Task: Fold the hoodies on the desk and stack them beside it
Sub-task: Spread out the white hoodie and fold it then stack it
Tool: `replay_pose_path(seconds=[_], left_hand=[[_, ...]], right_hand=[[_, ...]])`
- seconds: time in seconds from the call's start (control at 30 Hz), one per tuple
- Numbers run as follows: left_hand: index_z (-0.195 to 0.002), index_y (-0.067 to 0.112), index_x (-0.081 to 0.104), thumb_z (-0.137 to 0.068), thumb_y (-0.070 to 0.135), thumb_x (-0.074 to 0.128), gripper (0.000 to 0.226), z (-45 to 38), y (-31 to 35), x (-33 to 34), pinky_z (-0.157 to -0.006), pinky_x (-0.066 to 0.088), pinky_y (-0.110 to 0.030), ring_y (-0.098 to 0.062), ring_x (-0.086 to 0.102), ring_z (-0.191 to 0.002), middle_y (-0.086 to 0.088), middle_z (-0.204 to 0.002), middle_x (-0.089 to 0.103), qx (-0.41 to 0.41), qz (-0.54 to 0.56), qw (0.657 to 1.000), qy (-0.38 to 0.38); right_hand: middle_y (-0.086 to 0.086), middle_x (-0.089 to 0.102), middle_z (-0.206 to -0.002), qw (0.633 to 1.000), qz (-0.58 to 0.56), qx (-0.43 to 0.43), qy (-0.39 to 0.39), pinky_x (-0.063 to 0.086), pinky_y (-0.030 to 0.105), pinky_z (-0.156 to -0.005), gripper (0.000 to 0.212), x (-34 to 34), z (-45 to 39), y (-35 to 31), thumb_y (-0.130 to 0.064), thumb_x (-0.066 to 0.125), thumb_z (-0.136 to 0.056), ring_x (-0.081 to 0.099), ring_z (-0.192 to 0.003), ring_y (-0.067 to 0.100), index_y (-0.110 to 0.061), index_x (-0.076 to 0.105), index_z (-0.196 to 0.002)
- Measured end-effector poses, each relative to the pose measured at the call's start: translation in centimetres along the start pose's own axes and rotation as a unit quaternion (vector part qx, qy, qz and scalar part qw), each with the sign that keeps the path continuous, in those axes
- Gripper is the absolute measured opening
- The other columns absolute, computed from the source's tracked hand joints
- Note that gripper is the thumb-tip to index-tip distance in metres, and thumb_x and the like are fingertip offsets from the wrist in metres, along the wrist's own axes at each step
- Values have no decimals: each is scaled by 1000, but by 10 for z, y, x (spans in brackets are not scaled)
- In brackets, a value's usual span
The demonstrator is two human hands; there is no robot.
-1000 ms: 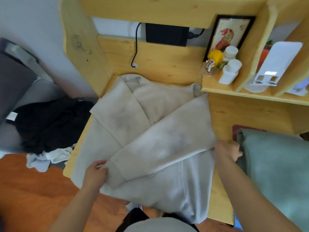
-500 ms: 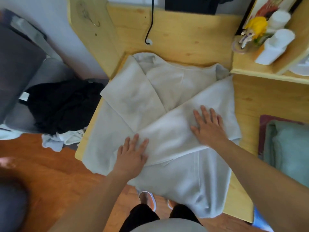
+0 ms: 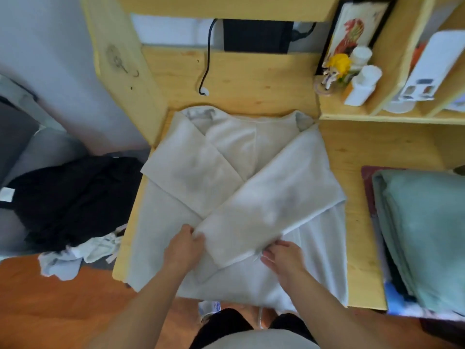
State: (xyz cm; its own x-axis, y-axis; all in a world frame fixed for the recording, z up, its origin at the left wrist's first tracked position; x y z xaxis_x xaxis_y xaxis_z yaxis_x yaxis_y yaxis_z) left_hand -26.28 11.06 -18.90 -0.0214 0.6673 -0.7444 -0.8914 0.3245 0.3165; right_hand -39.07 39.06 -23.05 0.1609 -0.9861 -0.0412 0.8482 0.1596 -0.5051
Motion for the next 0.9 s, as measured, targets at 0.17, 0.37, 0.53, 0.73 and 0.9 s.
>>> replay_pose_path(seconds=[0.17,0.37,0.53,0.73,0.9], left_hand=[[-70,13,58,-79,26,63,16,-3,31,-26,-62,41,-34,-23,57,-68,-6,-67,60,57,257,962,-78],[-87,13,64,-94,10,61,8,13,65,-49,-68,48,-33,-27,66,-76,-14,-86,69,66,398,896,-187],[-118,8,70,-100,20,57,25,18,93,-64,-87,57,-43,-31,72,-103,-15,-113,75,15,567,777,-272],[-140,2,57,-103,26,51,45,23,138,-85,-108,48,-44,-33,59,-129,-19,-137,63,50,613,712,-339],[-127,7,63,-100,20,59,30,6,142,-87,-102,50,-48,-32,68,-113,-16,-123,71,84,578,757,-293]], right_hand=[[7,60,-56,994,63,-24,88,39,31,-54,20,12,12,-1,-16,72,-89,50,-53,23,-9,67,-71],[5,53,-62,987,-145,24,71,44,20,-42,17,21,44,2,-9,79,-86,45,-47,10,-5,64,-79],[2,54,-64,921,-382,49,-64,46,18,-47,12,49,71,5,-8,73,-90,45,-49,7,-7,63,-83],[4,50,-55,959,-270,81,1,42,19,-40,17,36,59,39,1,65,-92,44,-43,9,-7,58,-78],[5,49,-52,971,-220,93,8,42,23,-43,22,19,50,57,-3,65,-91,45,-45,15,-9,55,-71]])
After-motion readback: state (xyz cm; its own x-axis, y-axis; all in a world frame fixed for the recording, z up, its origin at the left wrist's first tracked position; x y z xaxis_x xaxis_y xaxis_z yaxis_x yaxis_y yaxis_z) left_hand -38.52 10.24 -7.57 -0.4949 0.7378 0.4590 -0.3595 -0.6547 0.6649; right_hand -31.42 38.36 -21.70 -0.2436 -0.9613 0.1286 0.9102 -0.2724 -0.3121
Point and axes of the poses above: each hand's wrist, its own z-axis away from the middle knuckle, its own x-axis out of the palm, y = z × x, the point moved 10 cm from there along -z, towards the middle knuckle
